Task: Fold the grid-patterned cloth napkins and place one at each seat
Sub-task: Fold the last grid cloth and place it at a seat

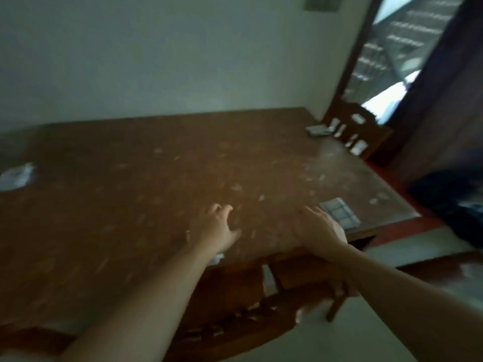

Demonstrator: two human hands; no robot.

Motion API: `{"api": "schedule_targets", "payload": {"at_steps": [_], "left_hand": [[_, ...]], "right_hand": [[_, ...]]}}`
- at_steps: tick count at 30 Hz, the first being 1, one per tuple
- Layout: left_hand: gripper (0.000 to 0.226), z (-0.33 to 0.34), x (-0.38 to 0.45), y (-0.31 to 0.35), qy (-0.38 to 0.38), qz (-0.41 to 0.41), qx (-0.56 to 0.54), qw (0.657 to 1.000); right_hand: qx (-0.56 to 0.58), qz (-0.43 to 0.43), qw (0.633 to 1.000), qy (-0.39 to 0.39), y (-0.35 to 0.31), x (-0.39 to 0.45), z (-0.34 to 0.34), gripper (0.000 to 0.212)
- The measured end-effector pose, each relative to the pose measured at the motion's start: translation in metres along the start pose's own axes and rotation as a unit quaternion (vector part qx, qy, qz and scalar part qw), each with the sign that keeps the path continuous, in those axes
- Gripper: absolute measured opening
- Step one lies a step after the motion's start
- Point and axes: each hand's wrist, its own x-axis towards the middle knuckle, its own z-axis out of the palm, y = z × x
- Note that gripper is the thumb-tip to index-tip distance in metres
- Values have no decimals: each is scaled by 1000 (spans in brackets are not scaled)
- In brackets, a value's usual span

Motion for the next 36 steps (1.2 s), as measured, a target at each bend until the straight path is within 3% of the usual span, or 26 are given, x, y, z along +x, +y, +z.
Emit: {"api": "schedule_targets", "payload": {"at_steps": [7,13,17,24,28,36], "left_hand": [[64,0,-16,103,-23,81,-31,996],[61,11,-11,180,-11,62,-3,998],[59,40,-7,237,-36,17,-48,998],[60,72,20,276,-59,-39,-73,995],[50,95,60,276,-84,-91,-170,978],[41,161,111,277,-132,-174,-252,943]], "right_hand": [[13,89,994,68,93,-41,-56,48],[56,71,993,79,170,-31,-76,39],[74,52,993,70,225,-14,-84,38],[104,23,994,-4,260,31,-85,28],[87,28,994,-66,263,66,-72,20],[113,55,982,-140,274,134,-15,30]]}}
